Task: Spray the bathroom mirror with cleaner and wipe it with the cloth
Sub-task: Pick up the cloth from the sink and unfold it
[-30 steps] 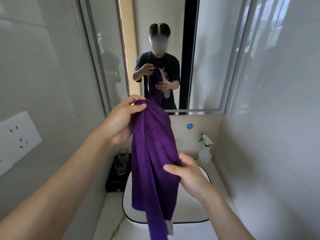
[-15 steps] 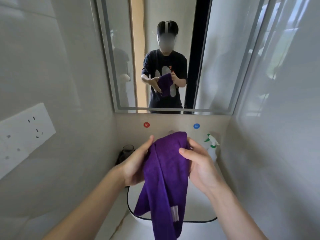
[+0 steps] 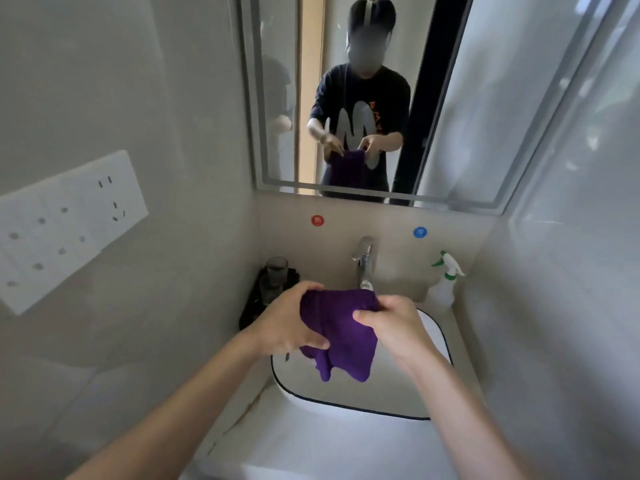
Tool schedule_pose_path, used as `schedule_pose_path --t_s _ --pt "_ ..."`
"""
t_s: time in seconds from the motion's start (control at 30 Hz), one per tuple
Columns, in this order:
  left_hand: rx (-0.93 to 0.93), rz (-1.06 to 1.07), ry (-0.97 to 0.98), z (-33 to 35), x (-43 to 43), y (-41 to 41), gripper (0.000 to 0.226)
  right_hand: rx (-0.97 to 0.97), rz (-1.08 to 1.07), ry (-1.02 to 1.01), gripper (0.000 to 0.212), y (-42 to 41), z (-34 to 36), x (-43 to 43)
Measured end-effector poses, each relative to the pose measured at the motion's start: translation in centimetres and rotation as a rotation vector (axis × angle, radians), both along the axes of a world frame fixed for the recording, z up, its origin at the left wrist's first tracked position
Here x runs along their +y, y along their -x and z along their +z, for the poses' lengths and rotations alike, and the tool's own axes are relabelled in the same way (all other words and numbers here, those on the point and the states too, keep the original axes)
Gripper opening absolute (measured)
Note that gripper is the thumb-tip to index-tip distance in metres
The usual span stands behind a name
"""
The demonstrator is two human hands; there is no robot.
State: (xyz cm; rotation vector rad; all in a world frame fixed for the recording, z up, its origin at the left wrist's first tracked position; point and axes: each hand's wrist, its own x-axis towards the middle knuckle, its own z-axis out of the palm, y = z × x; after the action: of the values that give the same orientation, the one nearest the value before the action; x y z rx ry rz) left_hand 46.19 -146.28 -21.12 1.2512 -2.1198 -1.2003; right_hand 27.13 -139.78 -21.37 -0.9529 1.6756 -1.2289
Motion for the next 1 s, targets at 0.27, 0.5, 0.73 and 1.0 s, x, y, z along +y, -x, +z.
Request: schedule_pose_path --t_s 0.27,0.5,0.73,1.0 --pt "-0.465 0.122 0.191 -2.0 -1.1 -5.3 0.038 0.116 0.163 -0.069 0.056 -4.9 -2.2 -2.2" --pt "-0.827 0.162 0.246 -2.3 -1.3 -9.5 0.026 0.717 0.612 -0.022 0.034 -8.9 -5.0 -5.2" --pt "-0.418 0.414 -0.331 -2.7 -3.8 -10.8 0.035 1.045 0.563 0.083 0.022 -11.2 -4.6 -9.2" --pt "0.074 0.656 -0.338 -0.9 -7.4 -9.0 0.043 0.644 0.405 0.198 0.041 -11.3 -5.9 -12.7"
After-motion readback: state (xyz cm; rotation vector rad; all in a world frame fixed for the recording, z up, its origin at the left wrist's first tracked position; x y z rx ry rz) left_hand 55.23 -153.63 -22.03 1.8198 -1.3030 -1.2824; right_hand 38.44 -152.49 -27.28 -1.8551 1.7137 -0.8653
